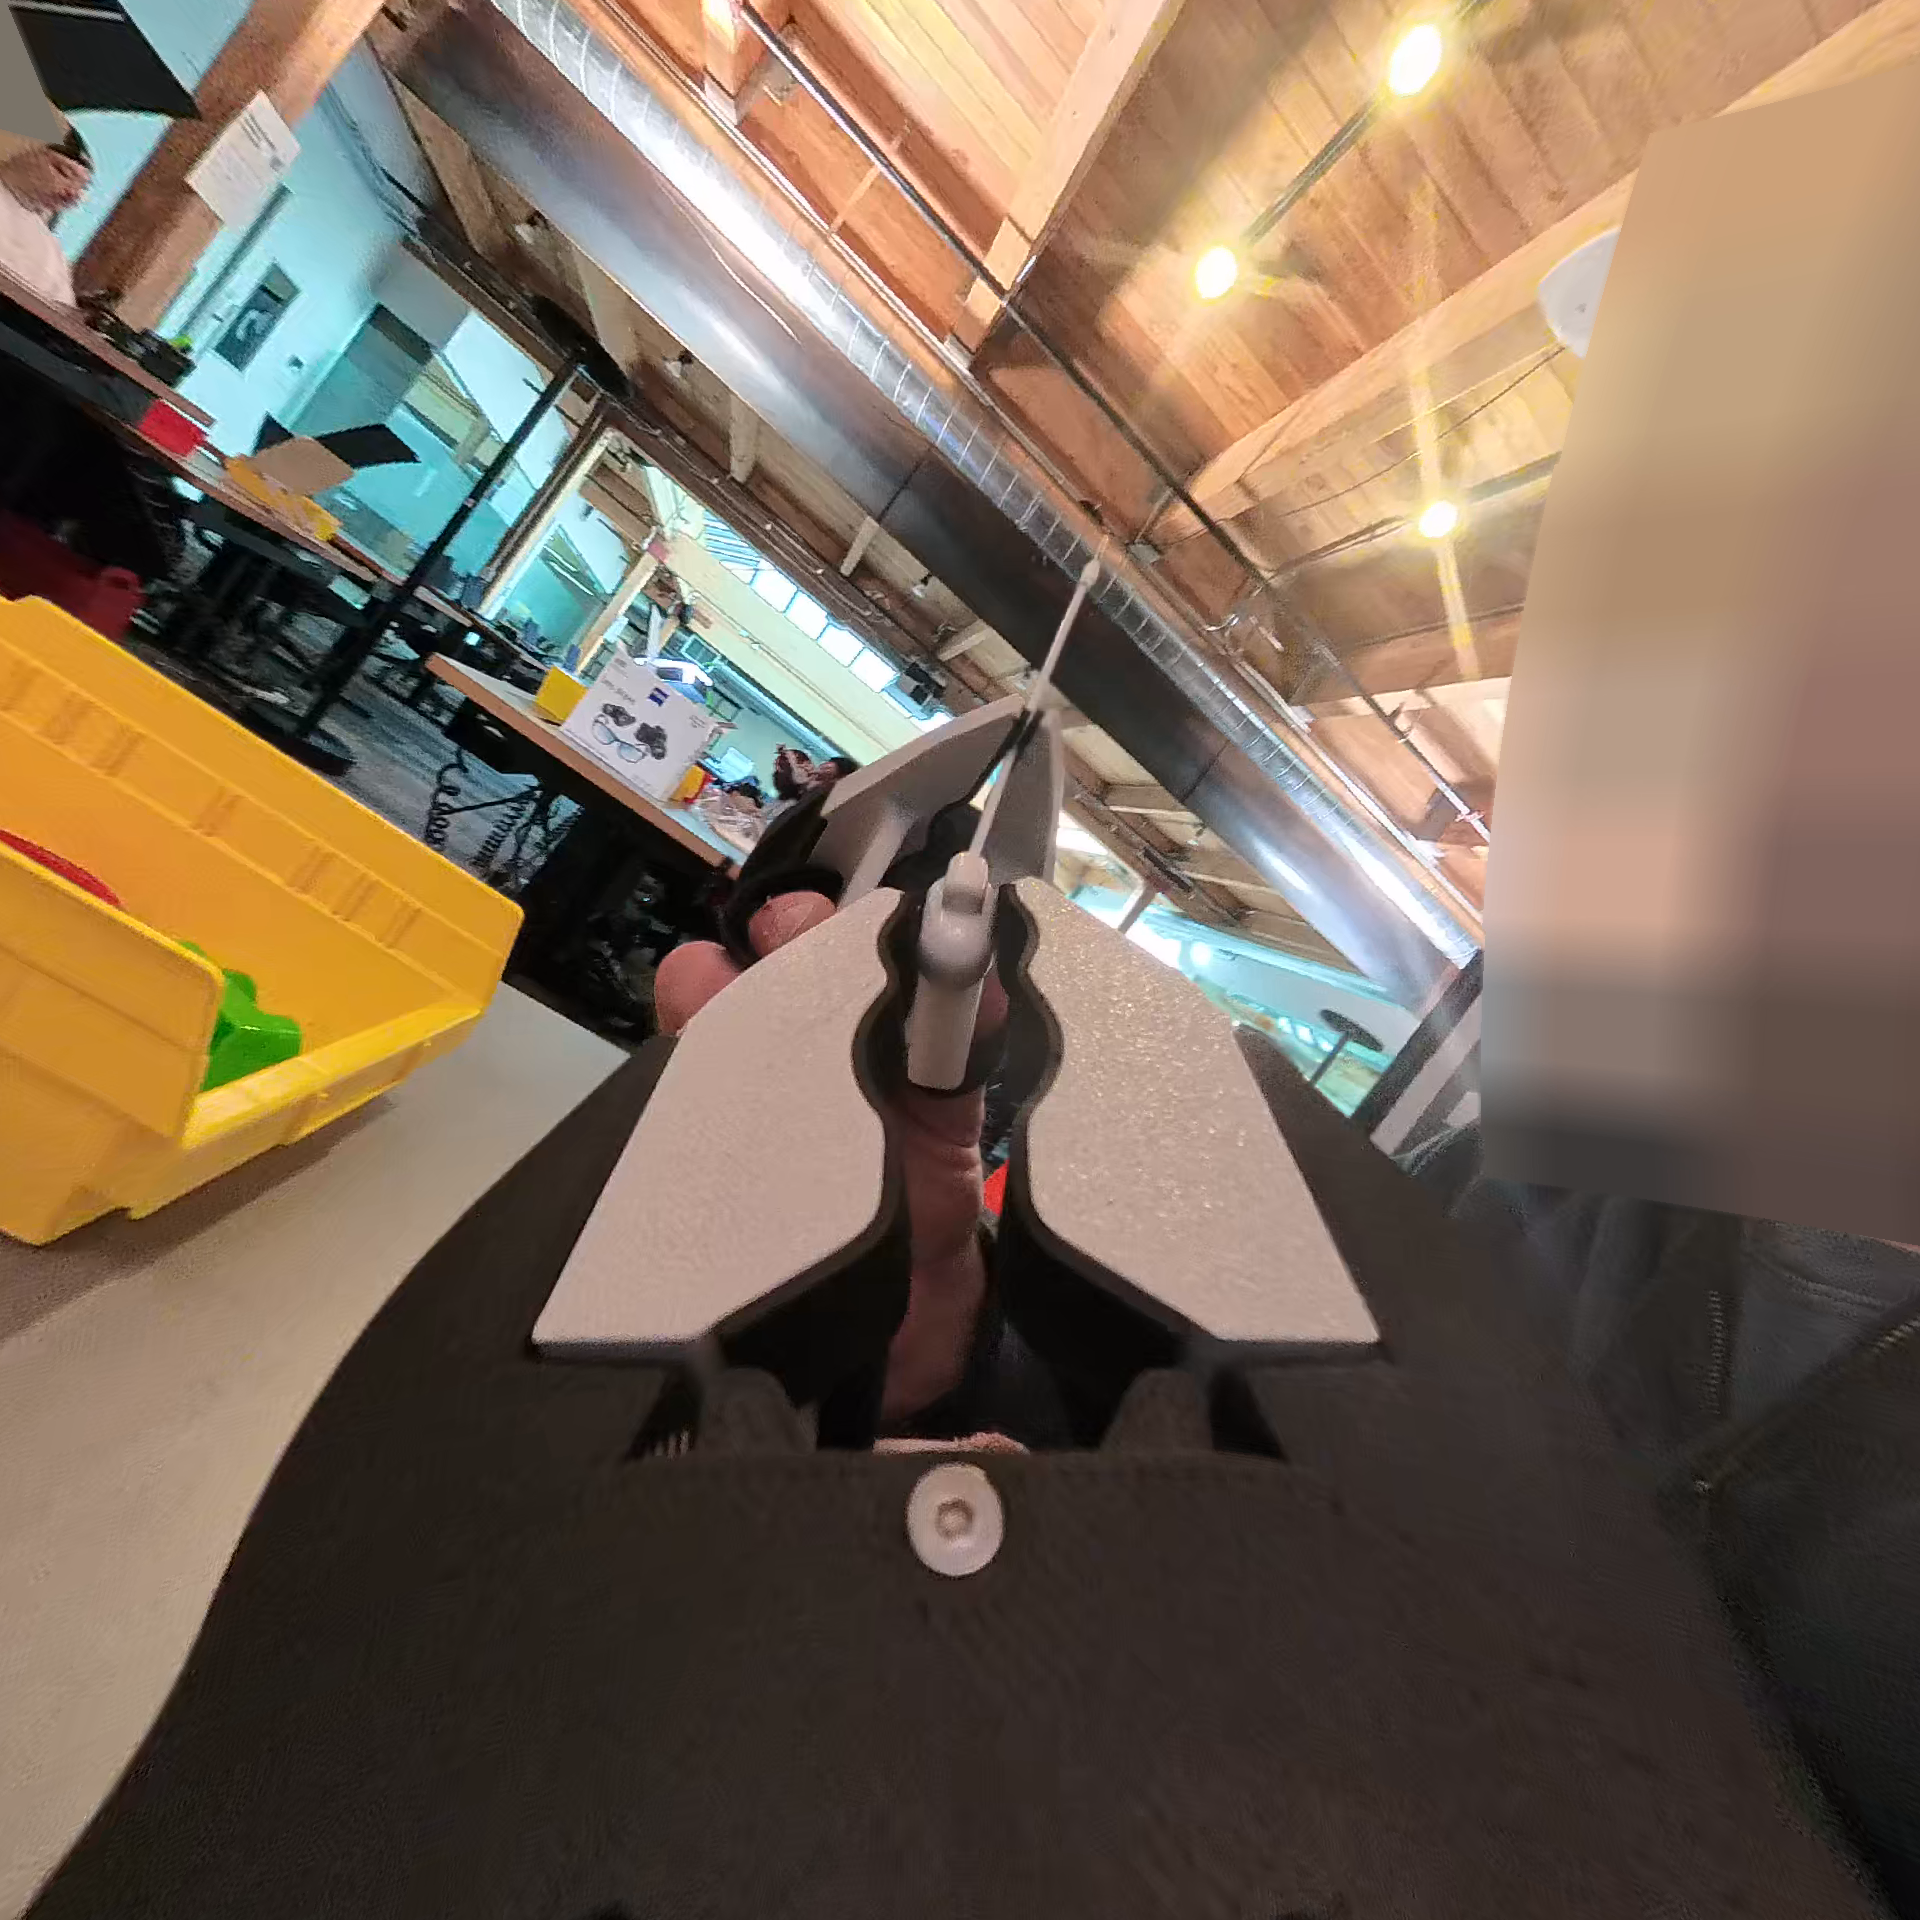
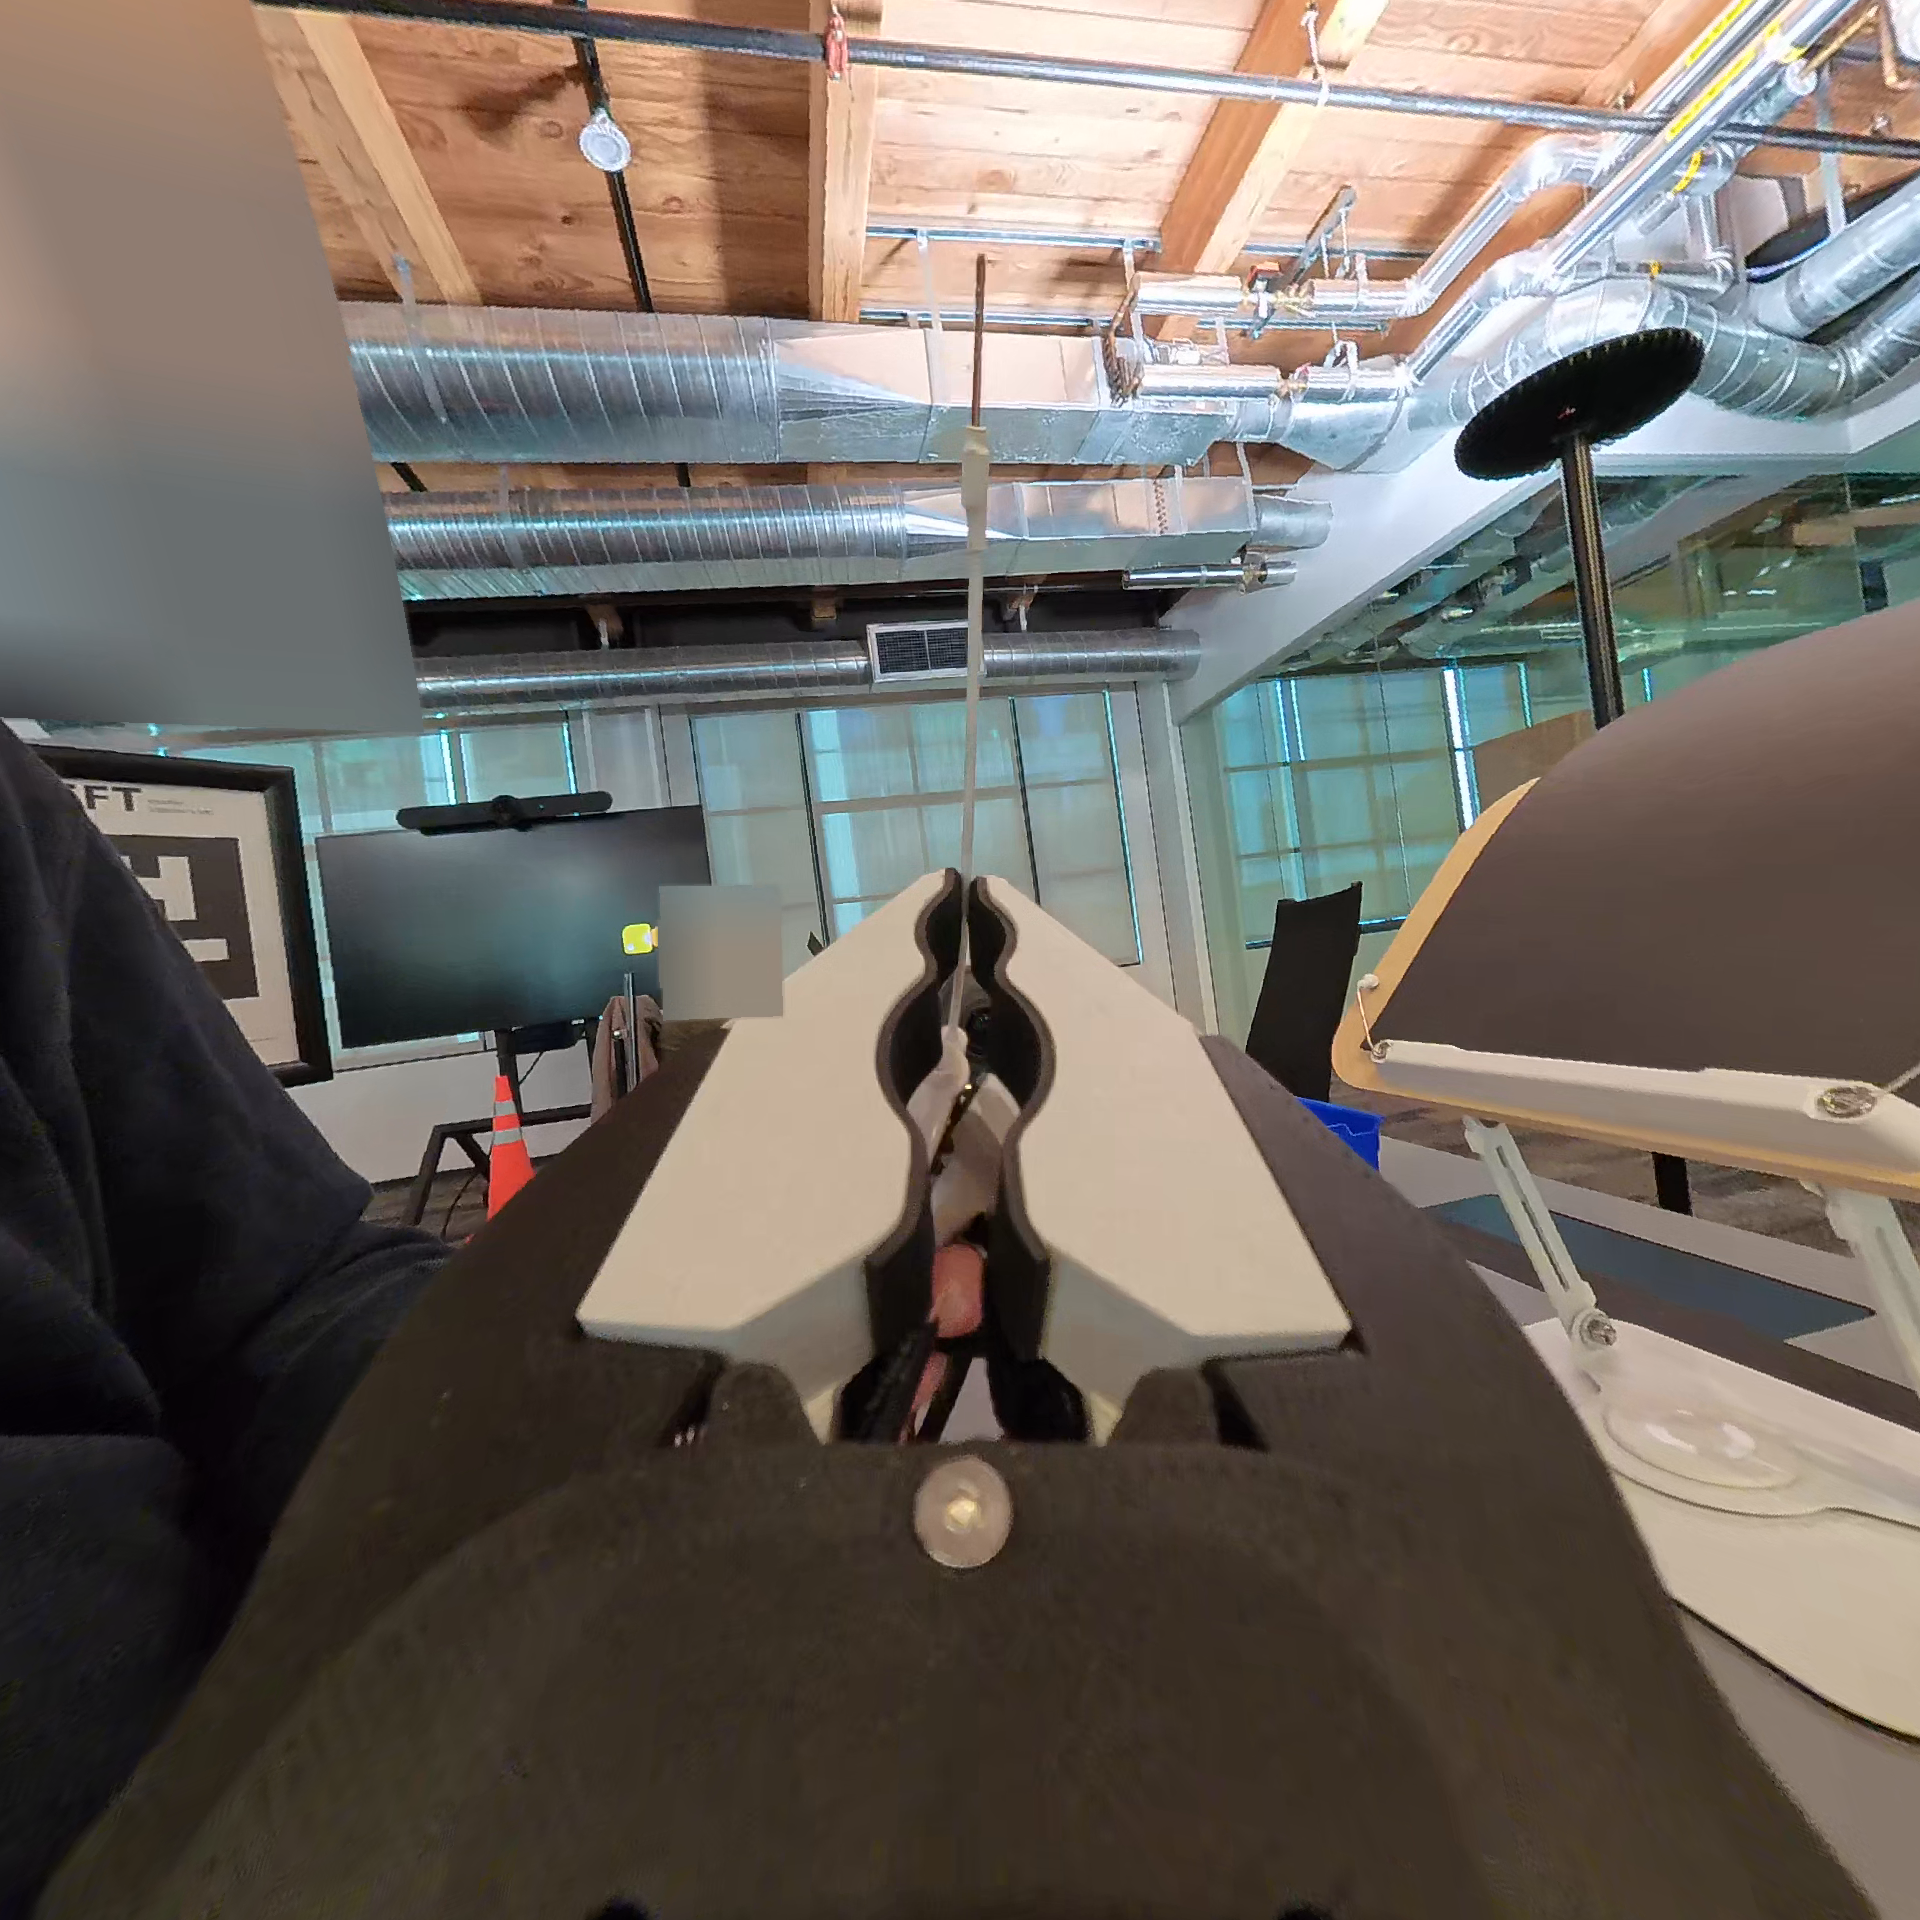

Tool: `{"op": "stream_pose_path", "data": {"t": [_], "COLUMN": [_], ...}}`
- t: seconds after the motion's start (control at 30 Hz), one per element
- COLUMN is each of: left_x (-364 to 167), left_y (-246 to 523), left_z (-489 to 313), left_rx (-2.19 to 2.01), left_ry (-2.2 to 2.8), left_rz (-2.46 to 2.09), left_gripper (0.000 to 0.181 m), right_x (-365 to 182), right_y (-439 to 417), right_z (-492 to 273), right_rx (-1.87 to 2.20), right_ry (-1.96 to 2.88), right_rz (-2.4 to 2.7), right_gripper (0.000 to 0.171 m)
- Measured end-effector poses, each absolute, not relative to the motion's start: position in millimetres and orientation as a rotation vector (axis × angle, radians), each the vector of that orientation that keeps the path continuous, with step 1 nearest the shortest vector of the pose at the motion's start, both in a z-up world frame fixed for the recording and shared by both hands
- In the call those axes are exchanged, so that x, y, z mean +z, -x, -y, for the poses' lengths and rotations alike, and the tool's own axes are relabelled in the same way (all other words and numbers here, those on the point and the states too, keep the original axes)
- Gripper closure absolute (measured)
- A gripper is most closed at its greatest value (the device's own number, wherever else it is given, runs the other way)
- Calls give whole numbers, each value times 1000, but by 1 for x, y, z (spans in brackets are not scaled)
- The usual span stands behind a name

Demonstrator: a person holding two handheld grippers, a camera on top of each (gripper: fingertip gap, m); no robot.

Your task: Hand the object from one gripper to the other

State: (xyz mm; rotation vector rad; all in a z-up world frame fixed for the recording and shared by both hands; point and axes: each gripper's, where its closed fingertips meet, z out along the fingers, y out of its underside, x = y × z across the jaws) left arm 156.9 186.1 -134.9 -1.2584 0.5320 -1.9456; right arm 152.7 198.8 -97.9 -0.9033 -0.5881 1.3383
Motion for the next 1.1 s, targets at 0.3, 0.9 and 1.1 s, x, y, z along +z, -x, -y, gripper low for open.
{"op": "stream_pose_path", "data": {"t": [0.3,0.9,1.1], "left_x": [-134,-158,-160], "left_y": [-140,-127,-126], "left_z": [-202,-201,-200], "left_rx": [-1452,-292,-273], "left_ry": [1498,1562,1537], "left_rz": [-800,-1547,-1608], "left_gripper": [168,168,168], "right_x": [-132,-149,-156], "right_y": [-175,-130,-126], "right_z": [-202,-192,-198], "right_rx": [1089,645,611], "right_ry": [1157,1296,1303], "right_rz": [617,1105,1173], "right_gripper": [145,161,171]}}
